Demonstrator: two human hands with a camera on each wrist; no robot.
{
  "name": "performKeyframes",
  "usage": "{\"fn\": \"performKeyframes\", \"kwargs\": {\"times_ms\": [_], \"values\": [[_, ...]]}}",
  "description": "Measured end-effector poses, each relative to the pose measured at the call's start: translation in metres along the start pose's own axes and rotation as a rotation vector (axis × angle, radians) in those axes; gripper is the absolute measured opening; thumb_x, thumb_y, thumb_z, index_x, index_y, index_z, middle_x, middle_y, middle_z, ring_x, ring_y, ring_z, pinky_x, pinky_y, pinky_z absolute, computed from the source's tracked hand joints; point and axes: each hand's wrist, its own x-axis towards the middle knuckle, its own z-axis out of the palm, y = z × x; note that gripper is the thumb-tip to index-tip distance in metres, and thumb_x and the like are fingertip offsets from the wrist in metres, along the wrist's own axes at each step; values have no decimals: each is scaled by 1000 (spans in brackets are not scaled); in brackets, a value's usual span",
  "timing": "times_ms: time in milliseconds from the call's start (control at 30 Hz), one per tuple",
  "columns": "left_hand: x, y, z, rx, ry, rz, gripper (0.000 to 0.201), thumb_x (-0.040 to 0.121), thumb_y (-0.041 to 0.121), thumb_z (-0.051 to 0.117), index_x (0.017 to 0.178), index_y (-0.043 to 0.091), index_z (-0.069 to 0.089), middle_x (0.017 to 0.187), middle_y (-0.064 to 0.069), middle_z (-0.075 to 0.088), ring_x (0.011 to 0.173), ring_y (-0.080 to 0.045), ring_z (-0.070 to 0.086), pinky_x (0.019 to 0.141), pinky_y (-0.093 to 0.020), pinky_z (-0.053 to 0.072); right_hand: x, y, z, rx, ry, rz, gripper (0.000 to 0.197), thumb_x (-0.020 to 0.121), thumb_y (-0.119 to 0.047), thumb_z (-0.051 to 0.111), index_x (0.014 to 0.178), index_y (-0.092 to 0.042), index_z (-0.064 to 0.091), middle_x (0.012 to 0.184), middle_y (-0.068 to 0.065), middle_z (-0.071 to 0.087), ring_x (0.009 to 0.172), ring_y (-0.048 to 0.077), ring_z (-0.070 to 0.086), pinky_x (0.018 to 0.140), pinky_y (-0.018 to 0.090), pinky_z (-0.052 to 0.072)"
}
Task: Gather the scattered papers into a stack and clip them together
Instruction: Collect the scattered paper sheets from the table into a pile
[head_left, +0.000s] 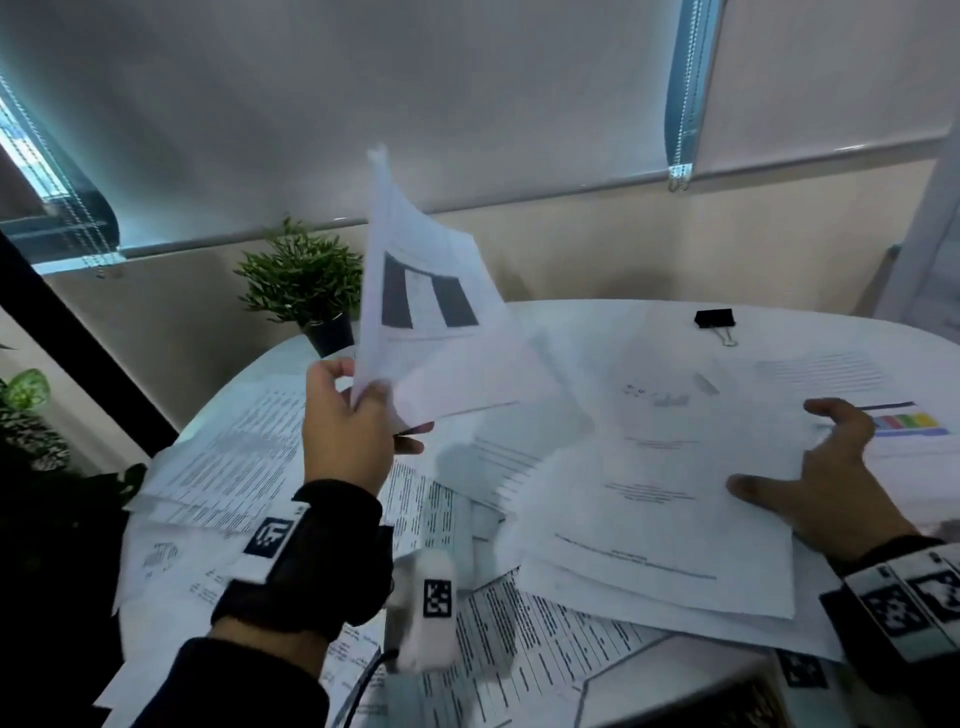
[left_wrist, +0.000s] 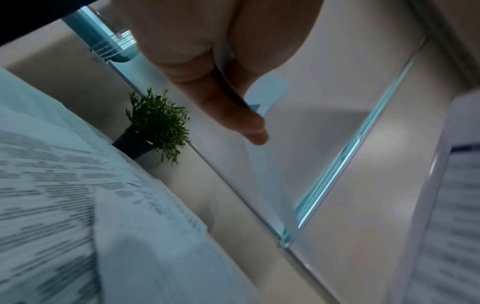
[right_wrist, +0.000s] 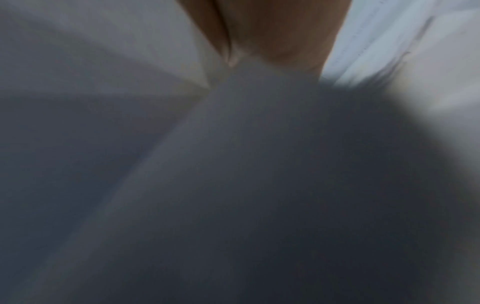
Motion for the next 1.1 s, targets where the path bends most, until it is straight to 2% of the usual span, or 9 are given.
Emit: {"fn": "performKeyframes", "kwargs": {"times_ms": [167, 267, 400, 567, 733, 833, 900, 1000, 1100], "values": [[-26, 1, 18, -47, -284, -97, 20, 93, -4, 53, 109, 6, 46, 91, -12, 61, 45, -19, 62, 33, -22, 46, -2, -10, 7, 80, -133, 114, 13, 73, -42, 77, 78, -32, 72, 101, 6, 71, 78, 24, 63, 78, 35, 54], [-49, -20, 37, 65, -344, -160, 19, 87, 0, 62, 103, 8, 54, 85, -11, 63, 57, -19, 58, 45, -28, 54, 0, -5, 10, 423, -305, 345, 87, 22, -83, 72, 82, -22, 78, 99, 10, 73, 91, 30, 69, 89, 47, 52], [-64, -37, 48, 113, -336, -174, 27, 69, 7, 80, 89, 14, 64, 83, -3, 73, 72, -22, 68, 64, -33, 59, -10, -23, 17, 515, -269, 161, 53, 58, -53, 72, 102, -23, 72, 91, -3, 75, 80, 12, 72, 66, 26, 59], [-64, -45, 42, 224, -399, -169, 51, 63, 25, 89, 103, 21, 57, 99, 1, 72, 88, -17, 69, 84, -39, 56, -17, -28, 12, 266, -254, 19, 64, 51, -22, 90, 109, -9, 64, 91, 4, 74, 86, 21, 69, 60, 18, 57], [-49, -25, 33, 46, -407, -102, 123, 36, 63, 86, 139, 28, 28, 136, 1, 50, 120, -13, 55, 96, -33, 50, -16, -61, -10, 187, -198, -298, 65, 68, -26, 79, 126, -21, 51, 114, -4, 66, 105, 12, 63, 87, 30, 55], [-43, -5, 33, -47, -447, 78, 104, 50, 39, 93, 135, 25, 34, 118, 14, 58, 97, 13, 60, 71, -4, 48, -20, -82, -15, 142, -96, -453, 97, 58, -44, 83, 135, -33, 25, 124, -28, 50, 114, -6, 51, 87, 15, 50], [-41, 2, 36, -40, -451, 117, 101, 47, 41, 92, 132, 29, 38, 115, 18, 60, 95, 17, 59, 69, 1, 45, -23, -88, -14, 139, -71, -482, 113, 58, -28, 88, 141, -28, 11, 119, -39, 45, 108, -17, 51, 85, 8, 48], [-41, -5, 36, -141, -470, 58, 85, 57, 20, 90, 129, 22, 44, 109, 5, 70, 96, -2, 68, 71, -16, 55, -23, -81, -9, 154, -66, -507, 109, 61, -3, 74, 144, -12, 4, 108, -41, 56, 98, -19, 56, 77, 5, 48], [-45, -18, 34, -178, -436, 18, 58, 63, 13, 83, 114, 17, 56, 95, 2, 75, 90, -16, 71, 69, -25, 57, -18, -67, -9, 99, -111, -505, 101, 63, -30, 83, 143, -13, 23, 123, -14, 55, 108, -3, 58, 84, 17, 53]]}}
